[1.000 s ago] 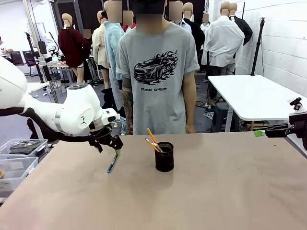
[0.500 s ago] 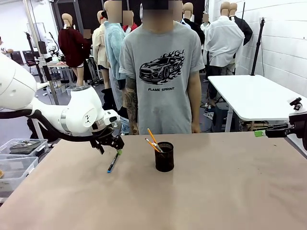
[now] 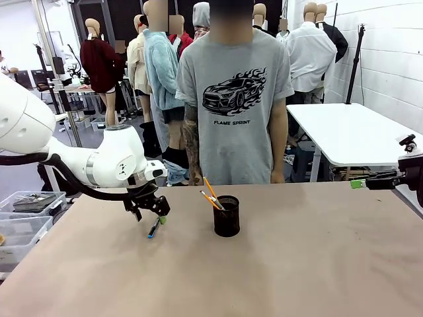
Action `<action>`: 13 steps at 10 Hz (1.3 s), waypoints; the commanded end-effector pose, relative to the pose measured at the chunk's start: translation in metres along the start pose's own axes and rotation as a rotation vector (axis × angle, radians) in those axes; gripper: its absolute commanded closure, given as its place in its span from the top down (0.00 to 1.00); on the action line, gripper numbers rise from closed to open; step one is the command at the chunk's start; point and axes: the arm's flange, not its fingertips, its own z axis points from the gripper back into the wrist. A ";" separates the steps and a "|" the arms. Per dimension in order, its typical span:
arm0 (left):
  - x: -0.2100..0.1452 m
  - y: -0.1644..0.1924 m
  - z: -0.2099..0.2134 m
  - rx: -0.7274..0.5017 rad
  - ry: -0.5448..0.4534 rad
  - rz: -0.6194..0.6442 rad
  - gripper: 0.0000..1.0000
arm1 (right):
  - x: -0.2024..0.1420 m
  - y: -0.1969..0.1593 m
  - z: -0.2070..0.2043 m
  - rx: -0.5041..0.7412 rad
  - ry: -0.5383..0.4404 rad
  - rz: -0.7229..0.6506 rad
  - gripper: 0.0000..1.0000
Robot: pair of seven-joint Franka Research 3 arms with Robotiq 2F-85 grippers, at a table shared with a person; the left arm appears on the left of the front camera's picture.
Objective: Place the pens into the pen holder.
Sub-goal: Pick up a writing instrument from the table and place it into the Pen holder.
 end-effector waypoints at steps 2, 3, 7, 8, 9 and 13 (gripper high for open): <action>0.006 -0.004 -0.005 0.034 0.041 -0.023 0.77 | 0.000 -0.001 0.000 0.012 0.004 0.013 0.47; 0.006 -0.005 -0.004 0.035 0.046 -0.015 0.57 | 0.000 -0.001 0.000 0.012 0.004 0.013 0.47; 0.002 -0.009 -0.004 0.046 0.090 -0.030 0.00 | 0.000 -0.001 0.000 0.012 0.004 0.013 0.47; 0.001 -0.010 -0.004 0.062 0.108 -0.027 0.00 | 0.000 -0.001 0.000 0.012 0.004 0.013 0.47; 0.000 -0.011 -0.005 0.061 0.113 -0.034 0.00 | 0.000 -0.001 0.000 0.012 0.004 0.013 0.47; -0.008 -0.011 0.000 0.060 0.122 -0.088 0.00 | 0.000 -0.001 0.000 0.012 0.004 0.013 0.47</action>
